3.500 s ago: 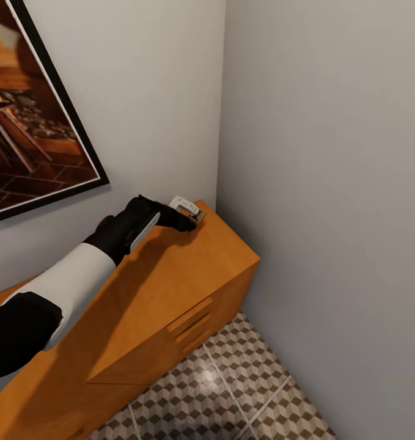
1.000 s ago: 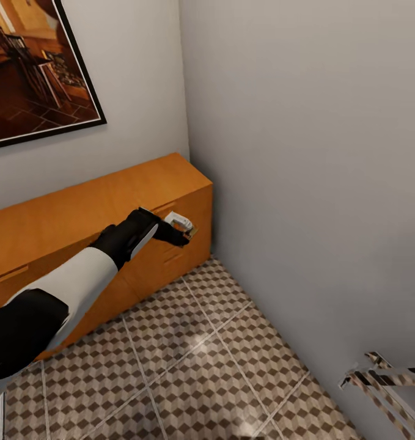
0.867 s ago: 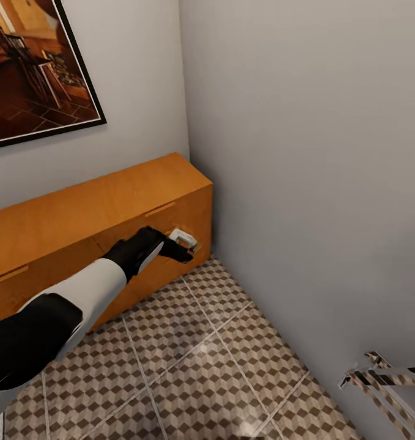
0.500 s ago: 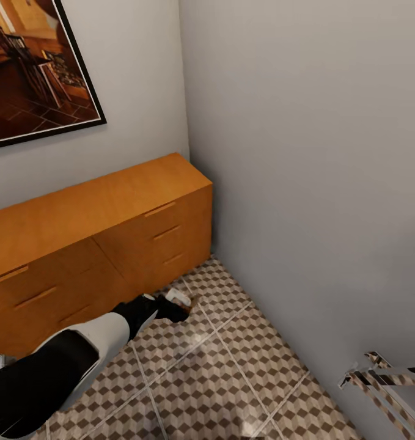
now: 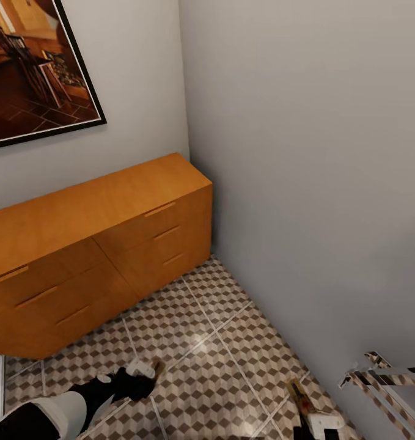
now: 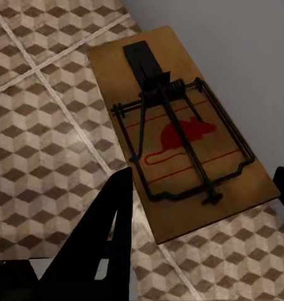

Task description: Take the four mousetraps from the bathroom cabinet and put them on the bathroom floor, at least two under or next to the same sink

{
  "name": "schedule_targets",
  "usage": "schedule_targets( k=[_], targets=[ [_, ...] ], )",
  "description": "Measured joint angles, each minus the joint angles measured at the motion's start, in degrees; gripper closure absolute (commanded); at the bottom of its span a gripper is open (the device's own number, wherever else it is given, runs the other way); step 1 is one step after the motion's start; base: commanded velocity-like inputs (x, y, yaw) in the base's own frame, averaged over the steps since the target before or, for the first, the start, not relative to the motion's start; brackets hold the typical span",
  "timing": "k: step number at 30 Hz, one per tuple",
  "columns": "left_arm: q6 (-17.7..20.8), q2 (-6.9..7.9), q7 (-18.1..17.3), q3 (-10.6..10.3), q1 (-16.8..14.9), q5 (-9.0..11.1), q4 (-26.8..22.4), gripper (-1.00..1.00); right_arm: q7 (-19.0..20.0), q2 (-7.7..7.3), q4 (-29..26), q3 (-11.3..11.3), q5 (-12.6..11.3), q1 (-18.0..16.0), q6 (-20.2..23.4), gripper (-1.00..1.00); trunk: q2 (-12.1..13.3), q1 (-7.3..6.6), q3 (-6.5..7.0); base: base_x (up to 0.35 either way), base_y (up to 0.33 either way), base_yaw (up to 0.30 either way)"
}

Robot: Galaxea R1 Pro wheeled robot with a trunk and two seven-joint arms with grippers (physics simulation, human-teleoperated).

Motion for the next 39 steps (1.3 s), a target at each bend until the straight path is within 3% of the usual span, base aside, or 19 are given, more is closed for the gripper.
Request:
schedule_targets(
  k=[2,8,11,14,16,19,21,23,27,33,39],
  targets=[
    [-6.86,2.61,0.02,0.07,1.96,3.47,0.06,1.00,1.50,-0.21,-1.85,0.05,0.04,0.00,0.76,1.00,0.00,0.00,0.00,0.000,0.000,0.000],
    [-16.99,7.44,0.11,-0.02,7.02,10.60,0.09,1.00,2.75,-0.64,-4.53,0.11,0.05,0.00,1.99,1.00,0.00,0.00,0.00,0.000,0.000,0.000],
    [-21.74,8.06,0.27,-0.08,9.09,12.46,0.10,1.00,2.99,-0.67,-4.89,0.21,0.05,0.01,4.02,1.00,0.00,0.00,0.00,0.000,0.000,0.000],
    [-23.56,8.26,0.33,-0.03,10.73,15.18,0.11,1.00,3.12,-0.68,-5.05,0.25,0.04,-0.01,5.30,1.00,0.00,0.00,0.00,0.000,0.000,0.000],
    [-24.27,8.41,0.34,0.01,11.85,19.23,0.15,1.00,3.14,-0.65,-5.09,0.30,0.04,-0.05,5.96,1.00,0.00,0.00,0.00,0.000,0.000,0.000],
    [-25.92,8.53,0.39,0.08,12.87,27.47,0.18,1.00,3.15,-0.46,-5.11,0.61,0.06,-0.09,7.66,1.00,0.00,0.00,0.00,0.000,0.000,0.000],
    [-27.28,8.41,0.50,0.04,13.13,32.29,0.18,1.00,3.16,-0.33,-5.12,1.98,0.52,-0.11,8.56,1.00,0.00,0.00,0.00,0.000,0.000,0.000],
    [-28.07,7.65,1.91,-0.04,13.24,35.02,0.19,1.00,3.11,-0.27,-5.12,4.30,2.00,-0.15,8.98,1.00,0.00,0.00,0.00,0.000,0.000,0.000],
    [-30.63,6.35,6.37,-0.02,14.42,36.75,0.20,1.00,2.99,-0.21,-5.12,6.17,4.34,-0.23,10.04,1.00,0.00,0.00,0.00,0.000,0.000,0.000],
    [-33.58,6.21,7.68,-0.05,17.57,36.99,0.20,1.00,2.92,-0.15,-5.12,6.46,4.70,-0.42,12.34,1.00,0.00,0.00,0.00,0.000,0.000,0.000],
    [-33.78,6.18,7.87,-0.07,18.21,37.00,0.20,1.00,2.81,-0.09,-4.85,6.56,4.57,-0.44,5.93,1.00,0.00,0.00,0.00,0.000,0.000,0.000]
  ],
)
